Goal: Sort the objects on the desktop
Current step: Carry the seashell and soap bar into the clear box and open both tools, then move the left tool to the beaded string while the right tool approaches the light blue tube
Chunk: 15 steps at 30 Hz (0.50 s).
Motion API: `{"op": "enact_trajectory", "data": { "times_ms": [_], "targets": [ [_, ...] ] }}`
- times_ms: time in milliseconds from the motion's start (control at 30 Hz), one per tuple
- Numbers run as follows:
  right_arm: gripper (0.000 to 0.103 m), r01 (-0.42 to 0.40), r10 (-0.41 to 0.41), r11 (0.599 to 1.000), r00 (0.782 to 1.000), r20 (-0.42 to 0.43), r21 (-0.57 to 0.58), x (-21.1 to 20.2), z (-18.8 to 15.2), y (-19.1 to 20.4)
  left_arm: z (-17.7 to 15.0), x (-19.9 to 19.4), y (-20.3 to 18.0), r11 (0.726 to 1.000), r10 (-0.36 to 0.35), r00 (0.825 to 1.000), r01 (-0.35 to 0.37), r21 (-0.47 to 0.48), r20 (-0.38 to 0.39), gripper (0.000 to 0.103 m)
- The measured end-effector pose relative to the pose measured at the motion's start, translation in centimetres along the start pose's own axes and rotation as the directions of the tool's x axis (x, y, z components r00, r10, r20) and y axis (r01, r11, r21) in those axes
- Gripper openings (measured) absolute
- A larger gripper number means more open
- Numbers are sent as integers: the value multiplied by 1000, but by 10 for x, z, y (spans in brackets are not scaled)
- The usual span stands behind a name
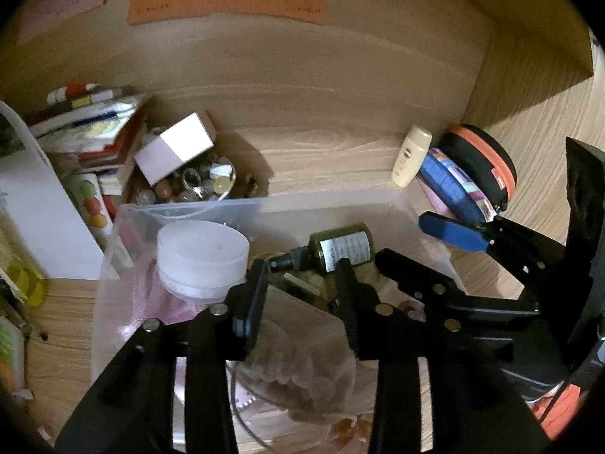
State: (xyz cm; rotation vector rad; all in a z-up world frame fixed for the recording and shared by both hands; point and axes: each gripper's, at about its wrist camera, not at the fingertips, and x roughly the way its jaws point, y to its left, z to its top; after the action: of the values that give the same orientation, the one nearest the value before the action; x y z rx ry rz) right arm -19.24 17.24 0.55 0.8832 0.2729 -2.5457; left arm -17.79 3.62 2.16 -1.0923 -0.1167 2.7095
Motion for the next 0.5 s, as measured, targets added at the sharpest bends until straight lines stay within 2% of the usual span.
{"op": "enact_trajectory", "data": {
  "times_ms": [133, 300, 433, 500],
  "targets": [
    [57, 2, -3, 1000, 1000, 31, 5, -16, 4, -1, 0, -14, 2, 1000, 27, 999, -27, 2, 27, 48],
    [71, 12, -10, 1000, 995, 95, -15, -44, 4, 4, -5, -38, 7, 998, 64, 995, -65, 8, 78, 68],
    [72, 10, -2, 998, 994, 112, -67, -61, -3, 17, -11, -55, 14, 998, 69, 993, -70, 5, 96, 71],
    [83, 7, 3, 996, 994, 109, -91, -67, -8, 24, -16, -62, 16, 997, 71, 993, -71, 4, 99, 75]
  ]
}}
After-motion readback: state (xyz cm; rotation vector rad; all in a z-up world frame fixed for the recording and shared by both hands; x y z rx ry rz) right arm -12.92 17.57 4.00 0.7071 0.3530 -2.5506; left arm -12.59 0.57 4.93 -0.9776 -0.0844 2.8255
